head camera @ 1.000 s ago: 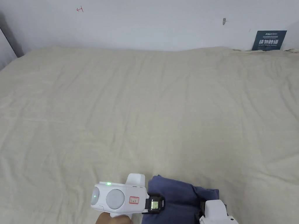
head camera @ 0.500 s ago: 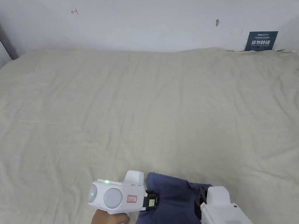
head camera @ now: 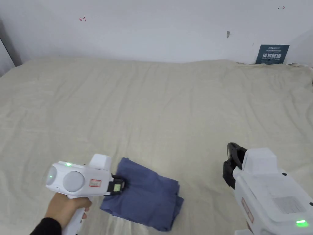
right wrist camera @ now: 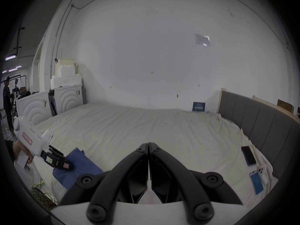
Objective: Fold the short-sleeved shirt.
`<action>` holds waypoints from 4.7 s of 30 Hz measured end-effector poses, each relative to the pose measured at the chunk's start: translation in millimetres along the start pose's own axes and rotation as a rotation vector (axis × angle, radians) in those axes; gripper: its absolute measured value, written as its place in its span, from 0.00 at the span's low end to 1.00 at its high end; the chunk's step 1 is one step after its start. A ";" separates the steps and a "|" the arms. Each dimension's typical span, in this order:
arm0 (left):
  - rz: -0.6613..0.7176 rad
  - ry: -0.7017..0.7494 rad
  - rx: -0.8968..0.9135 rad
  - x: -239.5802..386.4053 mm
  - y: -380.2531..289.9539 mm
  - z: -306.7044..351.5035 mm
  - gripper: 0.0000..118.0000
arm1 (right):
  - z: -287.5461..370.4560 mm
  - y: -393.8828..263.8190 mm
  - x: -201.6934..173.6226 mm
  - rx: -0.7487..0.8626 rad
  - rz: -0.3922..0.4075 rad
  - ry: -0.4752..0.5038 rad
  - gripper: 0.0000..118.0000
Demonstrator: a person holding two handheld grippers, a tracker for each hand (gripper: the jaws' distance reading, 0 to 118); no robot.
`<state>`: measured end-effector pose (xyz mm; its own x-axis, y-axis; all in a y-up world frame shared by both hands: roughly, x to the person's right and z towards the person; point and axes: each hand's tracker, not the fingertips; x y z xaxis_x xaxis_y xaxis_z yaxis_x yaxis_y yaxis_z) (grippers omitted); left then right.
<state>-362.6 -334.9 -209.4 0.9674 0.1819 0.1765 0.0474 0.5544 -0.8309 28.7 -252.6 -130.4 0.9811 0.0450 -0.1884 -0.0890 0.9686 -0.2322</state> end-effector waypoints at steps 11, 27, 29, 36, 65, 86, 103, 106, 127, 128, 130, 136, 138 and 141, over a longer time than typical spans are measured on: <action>0.129 0.306 0.006 -161.8 16.0 53.5 0.15 | -8.9 29.5 -7.3 0.048 0.008 -0.009 0.00; 0.207 0.499 -0.129 -254.0 12.1 27.9 0.16 | -34.0 18.5 -16.4 -0.019 0.012 -0.061 0.00; 0.212 0.519 -0.137 -252.6 9.9 22.9 0.16 | -32.8 19.9 -18.2 -0.020 0.011 -0.064 0.00; 0.214 0.659 -0.189 -247.6 1.6 18.2 0.97 | -29.6 20.8 -10.4 -0.025 0.003 -0.063 0.00; -0.001 0.446 0.832 43.4 60.5 174.5 0.94 | 31.7 62.9 45.9 0.117 0.006 -0.083 0.00; -0.153 0.363 0.993 142.5 8.6 98.8 0.00 | 42.4 51.1 62.4 0.172 -0.023 -0.180 0.00; -0.165 0.352 0.989 145.7 7.1 98.8 0.00 | 41.5 48.4 55.9 0.175 -0.022 -0.193 0.00; -0.166 0.353 0.987 145.7 8.0 98.5 0.00 | 41.7 48.7 56.0 0.175 -0.021 -0.192 0.00; -0.169 0.355 0.984 145.9 7.8 96.8 0.00 | 43.5 50.2 56.1 0.177 -0.014 -0.190 0.00; -0.168 0.356 0.986 145.8 7.9 97.0 0.00 | 43.5 50.2 56.0 0.177 -0.014 -0.190 0.00; -0.166 0.354 0.987 145.9 8.4 97.7 0.00 | 43.5 50.1 55.6 0.177 -0.011 -0.189 0.00; -0.163 0.356 0.988 144.7 8.3 98.2 0.00 | 43.4 50.8 54.0 0.177 -0.010 -0.183 0.00; -0.162 0.356 0.988 144.7 7.9 98.0 0.00 | 43.3 50.9 53.7 0.176 -0.011 -0.182 0.00; -0.163 0.356 0.987 144.2 7.5 97.9 0.00 | 43.6 51.4 53.0 0.176 -0.009 -0.181 0.00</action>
<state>-247.1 -225.0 -138.5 0.9923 -0.1131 -0.0503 0.1140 0.9934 0.0139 83.6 -189.8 -110.8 0.9979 0.0642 -0.0097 -0.0647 0.9961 -0.0605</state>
